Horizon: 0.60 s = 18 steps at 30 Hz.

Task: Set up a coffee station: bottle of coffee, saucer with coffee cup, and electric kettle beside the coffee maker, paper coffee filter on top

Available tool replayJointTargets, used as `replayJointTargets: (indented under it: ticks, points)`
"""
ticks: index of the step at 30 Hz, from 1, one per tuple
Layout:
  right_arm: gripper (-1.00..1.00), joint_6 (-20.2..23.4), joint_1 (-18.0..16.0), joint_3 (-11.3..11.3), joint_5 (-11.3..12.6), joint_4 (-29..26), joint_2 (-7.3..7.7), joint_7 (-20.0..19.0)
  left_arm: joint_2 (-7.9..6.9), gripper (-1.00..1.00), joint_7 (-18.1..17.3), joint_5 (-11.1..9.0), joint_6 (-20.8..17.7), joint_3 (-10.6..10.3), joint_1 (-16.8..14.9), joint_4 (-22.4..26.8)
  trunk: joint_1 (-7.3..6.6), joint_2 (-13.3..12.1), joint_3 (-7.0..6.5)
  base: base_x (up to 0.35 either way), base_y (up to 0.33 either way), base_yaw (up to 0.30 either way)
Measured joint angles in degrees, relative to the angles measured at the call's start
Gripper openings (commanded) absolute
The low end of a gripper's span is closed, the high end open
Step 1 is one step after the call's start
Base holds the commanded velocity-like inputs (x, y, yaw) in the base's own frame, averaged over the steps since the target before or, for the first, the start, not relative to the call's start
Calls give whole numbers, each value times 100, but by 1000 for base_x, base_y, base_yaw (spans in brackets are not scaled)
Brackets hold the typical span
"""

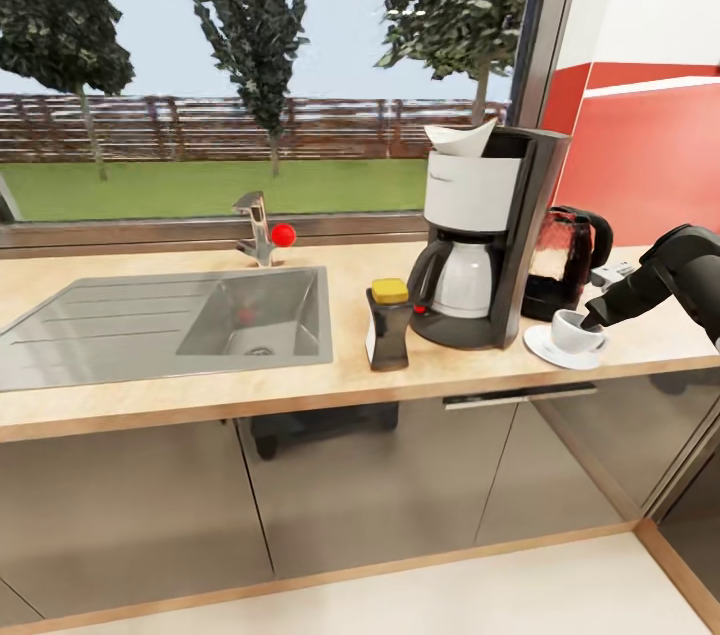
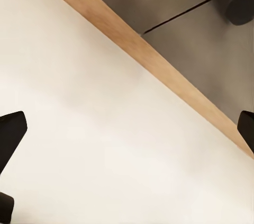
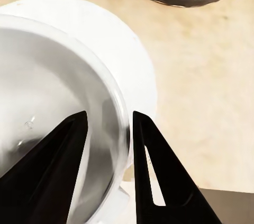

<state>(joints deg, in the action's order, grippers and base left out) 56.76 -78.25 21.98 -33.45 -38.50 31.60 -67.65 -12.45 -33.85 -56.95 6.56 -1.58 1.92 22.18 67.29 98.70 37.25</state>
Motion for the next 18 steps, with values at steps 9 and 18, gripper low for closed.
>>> replayJointTargets:
  ticks: [9,18]
  points:
    - [-100,1,0,0,3,0,0,2,0,100,6,0,8,0,0,-1,1,0,0,33,0,0]
    - [-100,1,0,0,3,0,0,0,18,100,-1,0,8,-5,0,7,45,80,36,2,0,0]
